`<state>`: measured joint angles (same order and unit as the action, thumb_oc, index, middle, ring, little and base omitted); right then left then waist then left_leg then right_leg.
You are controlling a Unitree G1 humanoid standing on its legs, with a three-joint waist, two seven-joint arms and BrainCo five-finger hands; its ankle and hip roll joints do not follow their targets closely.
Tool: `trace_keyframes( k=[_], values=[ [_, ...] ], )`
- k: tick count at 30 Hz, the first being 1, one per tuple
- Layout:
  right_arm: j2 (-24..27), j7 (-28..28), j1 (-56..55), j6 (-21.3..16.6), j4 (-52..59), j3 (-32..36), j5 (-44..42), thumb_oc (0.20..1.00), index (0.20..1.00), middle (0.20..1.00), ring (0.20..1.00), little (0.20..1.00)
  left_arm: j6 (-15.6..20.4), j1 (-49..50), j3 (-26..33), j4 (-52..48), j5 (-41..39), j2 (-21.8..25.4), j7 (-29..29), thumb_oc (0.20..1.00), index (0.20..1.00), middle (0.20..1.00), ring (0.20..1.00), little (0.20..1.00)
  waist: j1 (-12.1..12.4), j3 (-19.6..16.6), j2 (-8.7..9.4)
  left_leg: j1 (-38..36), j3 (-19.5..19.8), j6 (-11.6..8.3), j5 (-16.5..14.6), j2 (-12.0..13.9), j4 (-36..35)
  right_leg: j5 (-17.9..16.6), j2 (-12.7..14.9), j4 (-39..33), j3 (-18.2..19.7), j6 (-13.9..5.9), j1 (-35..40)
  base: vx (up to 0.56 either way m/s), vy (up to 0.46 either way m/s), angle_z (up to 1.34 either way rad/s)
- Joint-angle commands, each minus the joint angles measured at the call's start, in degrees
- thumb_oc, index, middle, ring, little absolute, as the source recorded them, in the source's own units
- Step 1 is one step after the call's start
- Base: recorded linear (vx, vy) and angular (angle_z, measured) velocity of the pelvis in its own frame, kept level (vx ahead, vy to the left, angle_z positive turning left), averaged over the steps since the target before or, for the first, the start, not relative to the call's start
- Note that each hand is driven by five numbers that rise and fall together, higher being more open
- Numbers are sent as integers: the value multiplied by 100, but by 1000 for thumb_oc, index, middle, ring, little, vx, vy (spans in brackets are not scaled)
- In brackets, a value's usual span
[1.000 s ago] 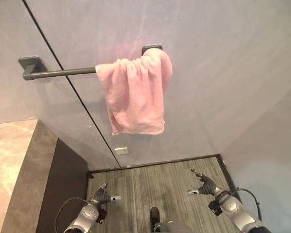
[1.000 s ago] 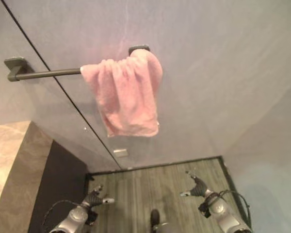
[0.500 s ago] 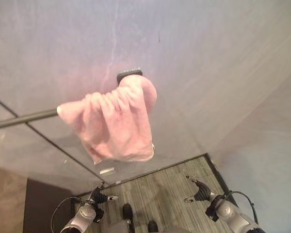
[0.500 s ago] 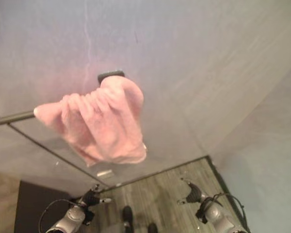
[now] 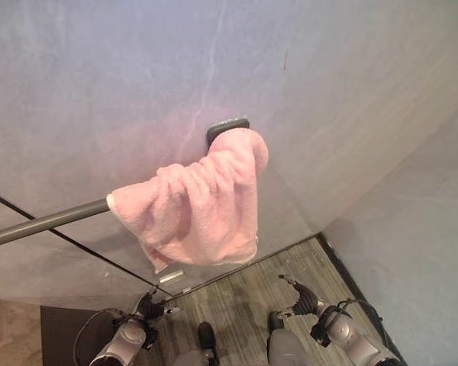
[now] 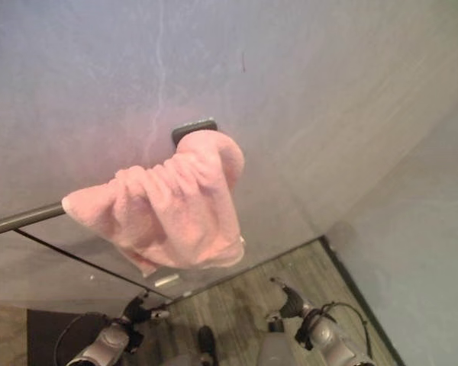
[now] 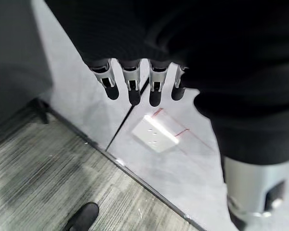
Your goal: Put brush and paste in cup on sink, flatten towel.
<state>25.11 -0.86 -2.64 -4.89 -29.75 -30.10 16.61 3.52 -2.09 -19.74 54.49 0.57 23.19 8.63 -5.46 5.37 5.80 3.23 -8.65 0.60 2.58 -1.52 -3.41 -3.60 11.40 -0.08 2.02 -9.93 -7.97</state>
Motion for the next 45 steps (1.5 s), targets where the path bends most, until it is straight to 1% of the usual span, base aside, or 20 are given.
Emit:
trace_keyframes(
  k=[1,10,13,14,15,16,17,18,19,21,25,26,29,30,32,33,35,36,41,45],
  values=[
    [241,-88,91,-185,-19,276,-186,1000,1000,1000,1000,1000,244,12,52,-291,-4,11,36,1000,1000,1000,1000,1000,43,-259,-225,249,-40,-433,-91,510,503,-122,-382,94,-226,13,4,30,-139,40],
    [251,31,41,-224,-146,636,-1316,1000,1000,1000,1000,1000,283,374,226,-859,-87,247,-106,1000,1000,1000,1000,1000,272,-177,-341,416,398,-561,69,571,464,132,-464,67,-679,192,152,-23,-83,25],
    [332,60,80,-327,126,775,-1792,1000,1000,1000,1000,1000,301,290,185,-990,-43,308,-121,1000,1000,1000,1000,1000,295,-73,-378,638,340,-691,186,607,503,120,-426,51,-934,191,85,-125,-60,34],
    [356,29,73,-346,138,826,-1888,1000,1000,1000,1000,1000,293,173,100,-965,25,315,-104,1000,1000,1000,1000,1000,208,-45,-373,729,-70,-727,264,741,624,90,-337,80,-1120,185,49,-97,-13,85],
    [358,30,75,-347,137,831,-1890,1000,1000,1000,1000,1000,294,163,95,-959,26,311,-102,1000,1000,1000,1000,1000,201,-47,-379,756,-56,-730,246,745,661,96,-339,86,-1133,187,43,-164,49,103],
    [436,17,27,-306,272,946,-1907,1000,1000,1000,1000,1000,258,14,41,-1022,34,266,-149,1000,1000,1000,1000,1000,-53,-56,-360,613,-1235,-807,323,1277,767,27,-178,52,-1524,138,0,-79,73,112],
    [457,19,71,-279,316,909,-1926,1000,1000,1000,1000,1000,276,-13,49,-1002,17,265,-121,1000,1000,1000,1000,1000,42,-19,-346,543,-807,-842,171,1259,931,24,-221,16,-1404,149,8,-86,74,121],
    [457,19,76,-277,317,911,-1927,1000,1000,1000,1000,1000,277,-20,50,-998,17,266,-120,1000,1000,1000,1000,1000,40,-26,-346,567,-805,-838,184,1259,935,8,-221,11,-1405,153,-11,37,82,96],
    [473,0,191,-293,367,910,-1991,1000,1000,1000,1000,1000,332,-54,42,-1097,-40,306,-87,1000,1000,1000,1000,1000,177,-6,-345,565,186,-862,-74,1138,946,-23,-243,27,-1155,111,-24,8,116,4],
    [444,-12,171,-276,443,993,-2091,1000,1000,1000,1000,1000,335,-77,10,-1149,-48,340,-66,1000,1000,1000,1000,1000,141,-8,-342,526,472,-843,-205,1087,890,-73,-120,122,-1036,62,-79,7,186,-81],
    [440,-13,119,-269,670,1238,-2256,1000,1000,1000,1000,1000,367,-47,-74,-1650,88,581,-135,1000,1000,1000,1000,1000,68,25,-346,486,462,-637,-430,767,951,-256,246,278,-860,-87,-181,-26,233,-7],
    [439,-13,119,-269,670,1238,-2256,1000,1000,1000,1000,1000,366,-46,-74,-1652,88,582,-135,1000,1000,1000,1000,1000,70,25,-345,488,460,-636,-432,766,954,-256,247,279,-858,-87,-182,-32,203,1],
    [438,-60,213,-310,849,1345,-2266,1000,1000,1000,1000,1000,458,61,-32,-2120,157,859,-209,1000,1000,1000,1000,1000,37,76,-325,547,211,-438,-678,407,1207,-744,603,187,-563,-235,-378,-84,373,-21],
    [431,-75,290,-325,910,1323,-2190,1000,1000,1000,1000,1000,488,102,-7,-2250,191,967,-236,1000,1000,1000,1000,1000,43,94,-312,542,118,-355,-701,271,1161,-1048,748,56,-451,-320,-503,-90,256,-55],
    [372,-139,409,-326,915,1296,-2157,1000,1000,1000,1000,1000,494,153,67,-2307,235,1055,-205,1000,1000,1000,1000,1000,92,133,-321,540,5,-318,-637,261,1105,-1179,762,42,-486,-336,-644,-149,218,-60],
    [357,-162,502,-340,940,1260,-2176,1000,1000,1000,1000,1000,498,224,131,-2340,227,1093,-203,1000,1000,1000,1000,1000,157,142,-398,475,-65,-289,-524,332,942,-784,487,248,-588,-235,-563,-181,222,-61],
    [344,-150,489,-360,968,1272,-2244,1000,1000,1000,1000,1000,488,321,195,-2342,228,1099,-184,1000,1000,1000,1000,1000,229,28,-390,421,-123,-264,-307,341,625,-402,118,393,-635,-105,-353,-88,117,-75],
    [343,-146,484,-348,988,1273,-2256,1000,1000,1000,1000,1000,472,392,265,-2408,228,1114,-183,1000,1000,1000,1000,1000,283,-33,-371,421,-171,-278,-248,357,532,-350,65,343,-726,-97,-279,-40,-5,-56],
    [432,-173,575,-367,939,1459,-2603,1000,1000,1000,1000,1000,509,380,395,-2577,267,1242,-142,1000,1000,1000,1000,1000,412,-325,-241,282,-128,-397,-82,498,243,-428,43,-90,-703,-153,-82,19,-74,-4],
    [494,-140,675,-386,886,1516,-2830,1000,1000,1000,1000,1000,547,318,428,-2696,239,1298,-149,1000,1000,1000,1000,1000,439,-371,-215,249,-74,-441,-44,523,184,-390,32,-186,-796,-147,7,26,-60,6]
  ],
)
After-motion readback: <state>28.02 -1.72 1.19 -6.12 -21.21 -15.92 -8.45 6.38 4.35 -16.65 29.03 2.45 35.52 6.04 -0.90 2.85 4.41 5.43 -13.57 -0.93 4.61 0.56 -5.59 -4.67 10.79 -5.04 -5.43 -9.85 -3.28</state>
